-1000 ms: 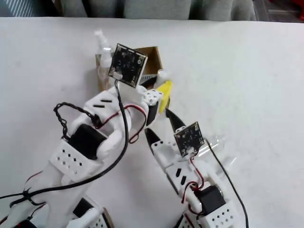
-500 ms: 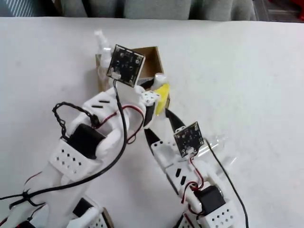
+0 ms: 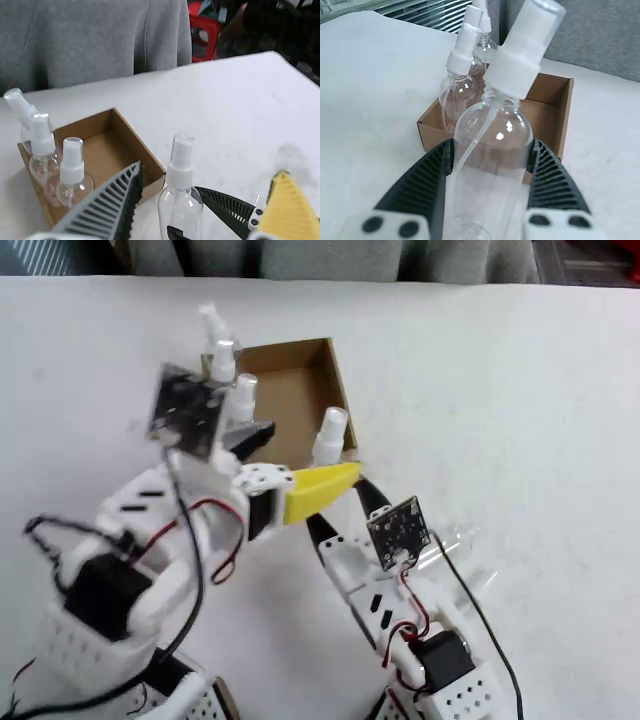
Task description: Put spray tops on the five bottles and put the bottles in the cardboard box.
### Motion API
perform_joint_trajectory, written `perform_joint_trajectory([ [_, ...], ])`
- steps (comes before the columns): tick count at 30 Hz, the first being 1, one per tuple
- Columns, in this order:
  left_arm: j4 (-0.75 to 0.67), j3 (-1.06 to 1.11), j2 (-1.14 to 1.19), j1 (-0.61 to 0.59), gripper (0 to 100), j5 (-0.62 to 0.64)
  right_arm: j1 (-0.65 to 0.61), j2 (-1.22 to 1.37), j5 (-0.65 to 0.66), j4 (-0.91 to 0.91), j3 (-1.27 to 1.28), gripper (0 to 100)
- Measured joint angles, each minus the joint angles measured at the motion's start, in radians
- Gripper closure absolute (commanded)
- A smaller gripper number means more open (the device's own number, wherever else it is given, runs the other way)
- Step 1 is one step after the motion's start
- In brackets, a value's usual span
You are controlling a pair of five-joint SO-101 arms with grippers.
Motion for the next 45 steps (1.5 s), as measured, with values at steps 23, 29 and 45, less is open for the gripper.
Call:
perform_joint_trajectory([
  [23, -0.213, 0.535, -0.051, -0.494, 97, 0.002, 0.227, 0.006, 0.0, -0.493, 0.0, 91.5],
  [29, -0.439, 0.789, -0.051, -0.5, 97, 0.002, 0.218, 0.071, 0.084, -0.609, -0.005, 91.5],
  [45, -0.769, 1.031, -0.051, -0.611, 97, 0.003, 0.173, 1.002, 0.1, -0.974, -0.361, 91.5],
])
